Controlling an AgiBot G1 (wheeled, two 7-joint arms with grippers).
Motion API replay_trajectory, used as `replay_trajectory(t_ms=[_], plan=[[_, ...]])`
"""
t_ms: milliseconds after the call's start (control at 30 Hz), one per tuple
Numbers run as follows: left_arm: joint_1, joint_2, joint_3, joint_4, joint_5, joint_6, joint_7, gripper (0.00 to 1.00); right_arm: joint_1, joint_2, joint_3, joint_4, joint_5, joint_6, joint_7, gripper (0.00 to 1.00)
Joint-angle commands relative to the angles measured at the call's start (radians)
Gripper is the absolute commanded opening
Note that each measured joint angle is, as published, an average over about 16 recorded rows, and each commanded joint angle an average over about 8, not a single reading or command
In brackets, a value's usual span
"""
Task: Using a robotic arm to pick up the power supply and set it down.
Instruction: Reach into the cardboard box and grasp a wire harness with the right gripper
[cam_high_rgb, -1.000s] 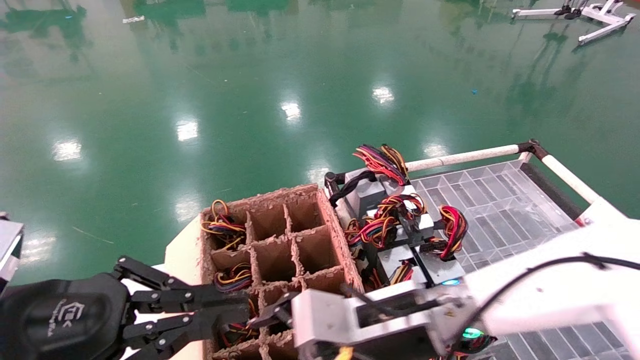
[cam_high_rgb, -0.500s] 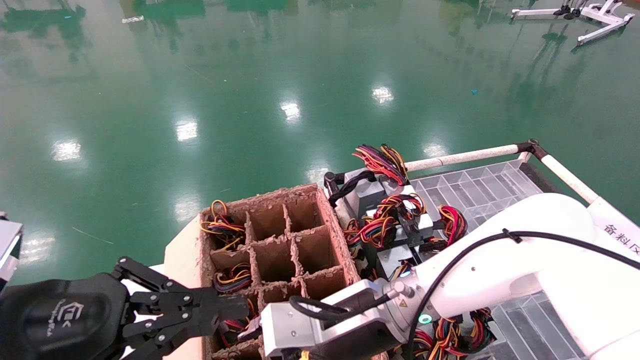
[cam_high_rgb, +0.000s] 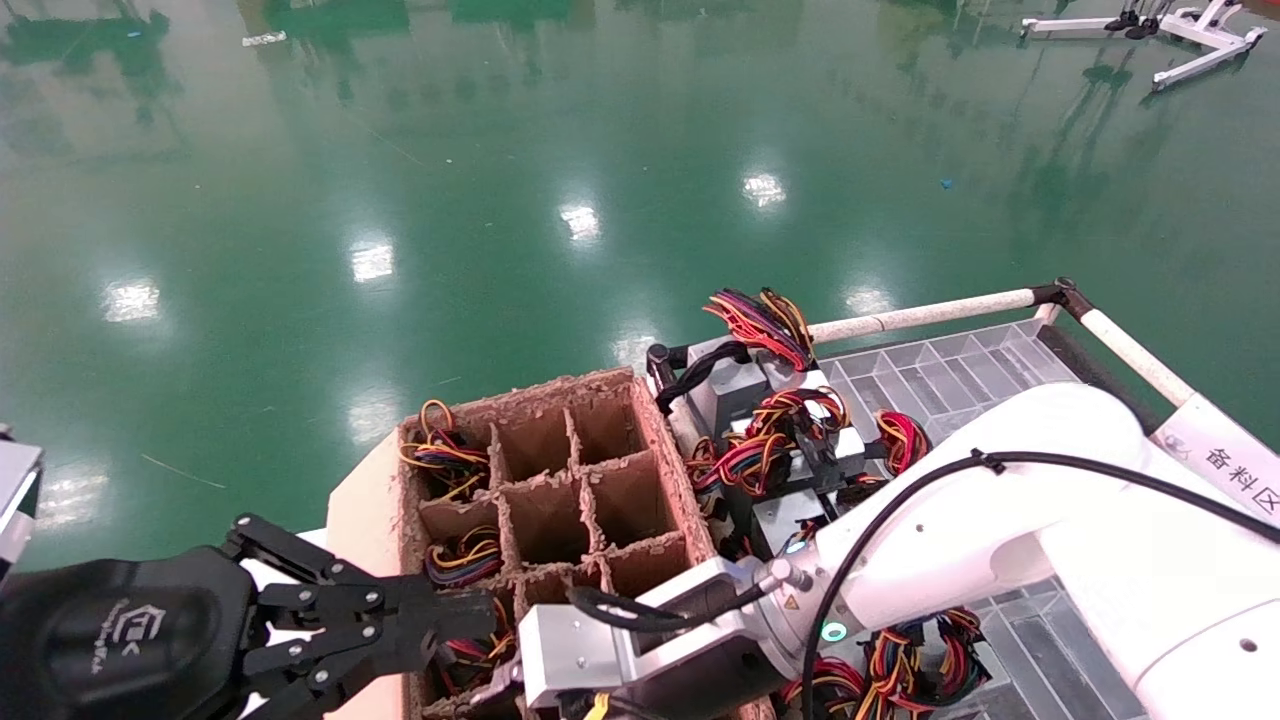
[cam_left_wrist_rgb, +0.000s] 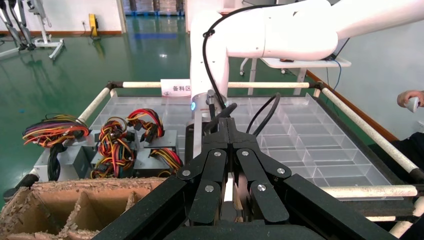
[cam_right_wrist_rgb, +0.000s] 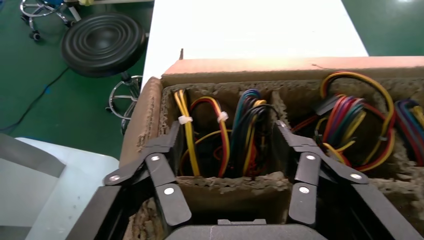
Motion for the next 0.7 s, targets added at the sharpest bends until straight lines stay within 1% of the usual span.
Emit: replay_trajectory(t_ms=[33,67,133,333,567,700], plan=[[0.000,0.000,0.000,0.000,0.000,0.000,0.000,0.74,0.001,-0.005,-0.003,-0.015,0.000,-0.003,-0.008,0.00],[0.000,0.000,0.000,0.000,0.000,0.000,0.000,0.78,0.002,-0.006,-0.004,-0.021,0.001,-0.003,-0.011,0.00],[0.000,0.000,0.000,0.000,0.000,0.000,0.000,0.82,0.005,-0.008,-0.005,-0.032,0.003,-0.004,-0.017,0.00],[0.000,0.000,0.000,0.000,0.000,0.000,0.000,0.84,0.008,-0.012,-0.009,-0.058,0.014,-0.010,-0.030,0.00],[0.000,0.000,0.000,0.000,0.000,0.000,0.000,0.99,0.009,-0.012,-0.020,-0.080,0.028,-0.021,-0.037,0.00],[0.000,0.000,0.000,0.000,0.000,0.000,0.000,1.00,0.009,-0.008,-0.023,-0.092,0.044,-0.028,-0.037,0.00]])
